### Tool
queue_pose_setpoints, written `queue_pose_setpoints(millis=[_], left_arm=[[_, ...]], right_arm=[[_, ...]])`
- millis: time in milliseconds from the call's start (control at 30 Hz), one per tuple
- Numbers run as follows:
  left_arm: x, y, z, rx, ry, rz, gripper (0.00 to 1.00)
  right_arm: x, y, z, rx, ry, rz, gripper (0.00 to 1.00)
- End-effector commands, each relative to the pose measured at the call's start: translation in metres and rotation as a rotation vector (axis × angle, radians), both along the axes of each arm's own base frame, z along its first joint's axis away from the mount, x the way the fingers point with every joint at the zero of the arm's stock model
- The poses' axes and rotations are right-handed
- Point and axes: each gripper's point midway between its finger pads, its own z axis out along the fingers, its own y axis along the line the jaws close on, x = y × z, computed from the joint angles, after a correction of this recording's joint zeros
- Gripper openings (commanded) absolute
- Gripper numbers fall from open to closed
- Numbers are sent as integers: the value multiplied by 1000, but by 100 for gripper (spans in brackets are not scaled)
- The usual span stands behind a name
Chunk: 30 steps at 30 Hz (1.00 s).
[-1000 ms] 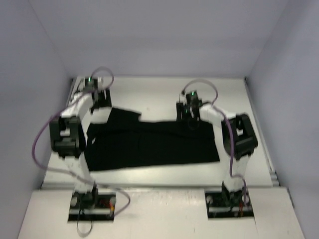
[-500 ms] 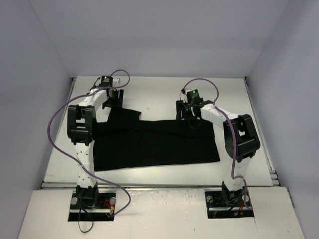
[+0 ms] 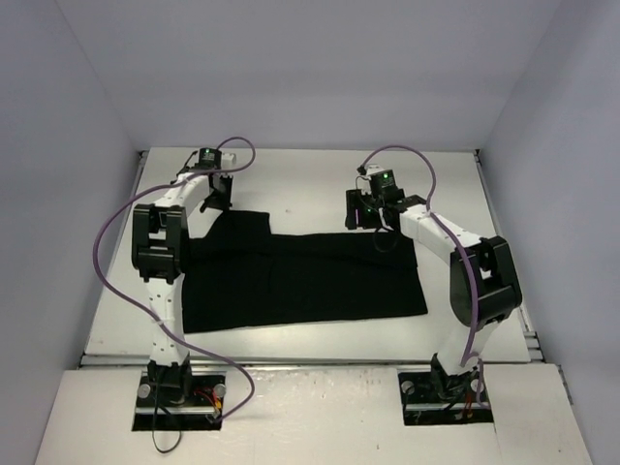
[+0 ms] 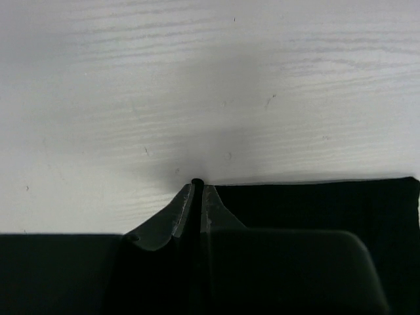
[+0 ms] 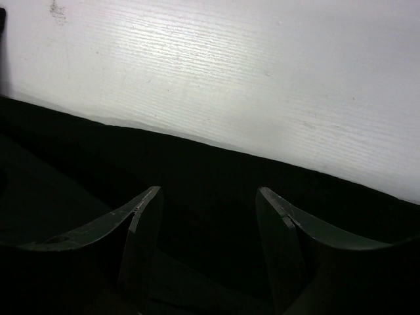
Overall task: Fold and stack the t-shirts
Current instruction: Fold the other side of the tshirt into a rectangle
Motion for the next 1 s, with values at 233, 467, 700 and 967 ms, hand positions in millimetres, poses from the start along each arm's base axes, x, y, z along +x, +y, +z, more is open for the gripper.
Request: queue_pose_setpoints(millis=[233,467,700,967], left_arm=[[-74,-12,199,-94,-327,4,0],[-166,-18,150,-178,-201,29,0],[-236,-38,117,-274,-114,0,20],[-254,-23,148,-238,-208,45,37]], right_arm=[[-9,-12,53,1,-141,-23,56],[-21,-23,52,-23,-147,-29,56],[-26,-32,42,-41,-124,-47,58],[-20,-61,35,-69,-109,-172,58]])
